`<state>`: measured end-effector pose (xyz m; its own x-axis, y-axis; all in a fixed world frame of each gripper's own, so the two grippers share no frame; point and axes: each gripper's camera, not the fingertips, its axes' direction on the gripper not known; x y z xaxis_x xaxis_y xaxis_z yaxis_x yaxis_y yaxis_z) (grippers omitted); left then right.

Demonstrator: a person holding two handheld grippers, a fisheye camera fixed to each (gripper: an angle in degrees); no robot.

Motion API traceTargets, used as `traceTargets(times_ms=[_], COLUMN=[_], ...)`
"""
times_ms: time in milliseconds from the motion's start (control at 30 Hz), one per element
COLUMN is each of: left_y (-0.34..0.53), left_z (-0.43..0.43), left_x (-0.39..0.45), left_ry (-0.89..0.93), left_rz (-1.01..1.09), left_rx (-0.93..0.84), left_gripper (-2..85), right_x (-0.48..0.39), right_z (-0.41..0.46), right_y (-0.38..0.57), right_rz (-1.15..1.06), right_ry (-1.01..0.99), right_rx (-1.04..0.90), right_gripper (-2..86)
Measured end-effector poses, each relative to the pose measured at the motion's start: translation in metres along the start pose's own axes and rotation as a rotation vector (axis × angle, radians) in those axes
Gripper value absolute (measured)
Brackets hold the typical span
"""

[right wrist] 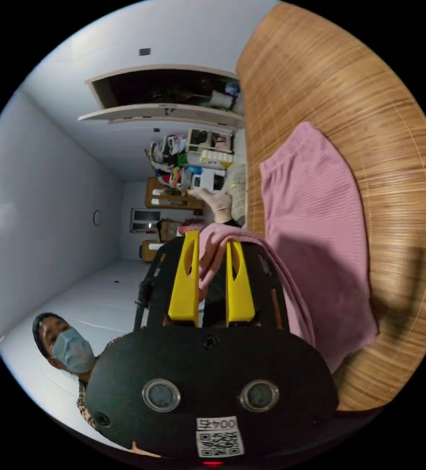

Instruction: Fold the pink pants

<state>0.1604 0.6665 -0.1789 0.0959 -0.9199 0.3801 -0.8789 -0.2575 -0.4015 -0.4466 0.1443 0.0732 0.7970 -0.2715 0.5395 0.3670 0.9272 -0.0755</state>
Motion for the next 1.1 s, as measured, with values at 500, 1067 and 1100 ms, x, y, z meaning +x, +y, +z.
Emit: traceTargets(times_ms=[500, 1067, 1100], left_y=[-0.075, -0.143, -0.145], left_z=[0.046, 0.209, 0.21], left_x=[-0.042, -0.017, -0.018], left_ry=[-0.253, -0.723, -0.727], left_rz=[0.11, 0.413, 0.412], left_rx=[-0.01, -0.29, -0.289], left_gripper=[6.5, 8.7, 8.5], right_x=[0.03, 0.108, 0.108], right_z=[-0.029, -0.038, -0.038], right_y=[-0.057, -0.067, -0.068], right_rz=[-0.131, -0.182, -0.186], right_ry=[0.203, 0.375, 0.368], right_rx=[0.15, 0.203, 0.201], right_gripper=[11.4, 9.3, 9.4])
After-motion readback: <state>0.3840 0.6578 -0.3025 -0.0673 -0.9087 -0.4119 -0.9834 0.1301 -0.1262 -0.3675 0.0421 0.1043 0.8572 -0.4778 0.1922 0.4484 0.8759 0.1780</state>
